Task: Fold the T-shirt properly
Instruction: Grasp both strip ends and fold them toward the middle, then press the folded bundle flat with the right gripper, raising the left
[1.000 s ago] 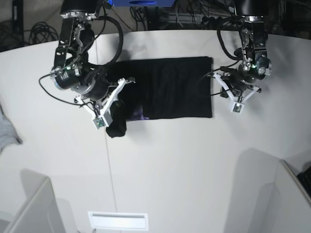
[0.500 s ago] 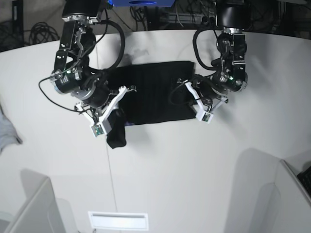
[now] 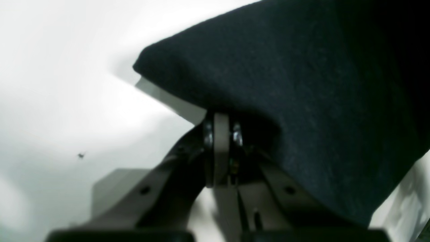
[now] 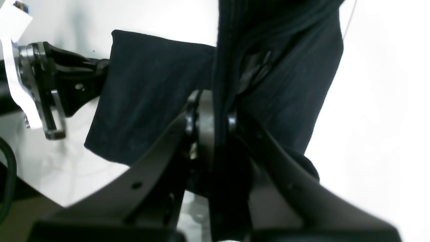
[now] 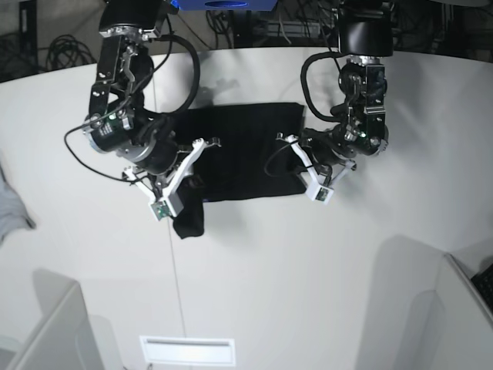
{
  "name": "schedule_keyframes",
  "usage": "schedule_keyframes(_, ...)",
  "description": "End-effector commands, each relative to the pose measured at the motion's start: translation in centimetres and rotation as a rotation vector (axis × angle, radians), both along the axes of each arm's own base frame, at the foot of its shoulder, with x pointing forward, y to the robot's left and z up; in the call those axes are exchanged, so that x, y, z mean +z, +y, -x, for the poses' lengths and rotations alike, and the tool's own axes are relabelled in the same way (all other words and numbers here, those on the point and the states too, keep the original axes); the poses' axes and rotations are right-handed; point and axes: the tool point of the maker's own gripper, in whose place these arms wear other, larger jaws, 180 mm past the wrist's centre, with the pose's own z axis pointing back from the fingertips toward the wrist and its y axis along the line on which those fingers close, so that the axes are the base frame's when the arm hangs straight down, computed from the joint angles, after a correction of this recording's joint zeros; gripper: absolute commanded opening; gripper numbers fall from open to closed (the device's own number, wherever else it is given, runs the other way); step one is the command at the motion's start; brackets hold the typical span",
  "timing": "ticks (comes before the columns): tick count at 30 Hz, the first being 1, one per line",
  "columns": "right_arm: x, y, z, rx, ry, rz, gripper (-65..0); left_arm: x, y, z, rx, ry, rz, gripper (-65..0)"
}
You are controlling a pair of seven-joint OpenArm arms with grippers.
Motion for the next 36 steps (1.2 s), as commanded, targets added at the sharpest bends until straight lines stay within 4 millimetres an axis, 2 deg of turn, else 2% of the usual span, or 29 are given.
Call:
schedule_keyframes(1, 1.4, 1.1, -0.6, 0.020, -0.052, -0.039, -65.0, -2.1, 1.6, 2.1, -0.015, 0.112, -0.109, -65.0)
schedule_keyframes(8, 1.7, 3.8, -0.2, 0.044, -0.033, -0.083, -65.0, -2.2, 1.7, 2.4, -0.014, 0.115, -0.111, -65.0)
schedule_keyframes(11, 1.0, 4.5, 0.1, 0.063, -0.007, -0.085, -65.0, -2.2, 1.9, 2.5, -0.013, 0.118, -0.114, -65.0)
schedule_keyframes(16, 0.7, 6.7, 1.2, 0.103, -0.013, -0.120, -65.0, -2.2, 2.3, 2.5, -0.012, 0.118, -0.119, -65.0)
schedule_keyframes(20, 0.0, 7.2, 1.0, 0.046, 0.017, -0.159, -65.0, -2.3, 2.4, 2.6, -0.012, 0.119, -0.123, -65.0)
schedule_keyframes(25, 0.2, 7.5, 0.9, 0.053, 0.011, -0.162, -65.0, -2.3, 2.4, 2.6, -0.012, 0.120, -0.125, -65.0)
schedule_keyframes(28, 0.1, 7.6, 1.0, 0.054, 0.016, -0.160, -65.0, -2.1, 4.3, 2.4, 0.033, 0.117, -0.133, -65.0)
schedule_keyframes(31, 0.1, 8.5, 1.4, 0.081, 0.021, -0.162, -65.0, -2.0, 6.1, 2.2, 0.093, 0.115, -0.132, -65.0)
schedule_keyframes(36, -2.0, 8.7, 1.4, 0.083, 0.082, -0.151, -65.0, -1.6, 7.2, 2.7, 0.113, 0.106, -0.144, -65.0)
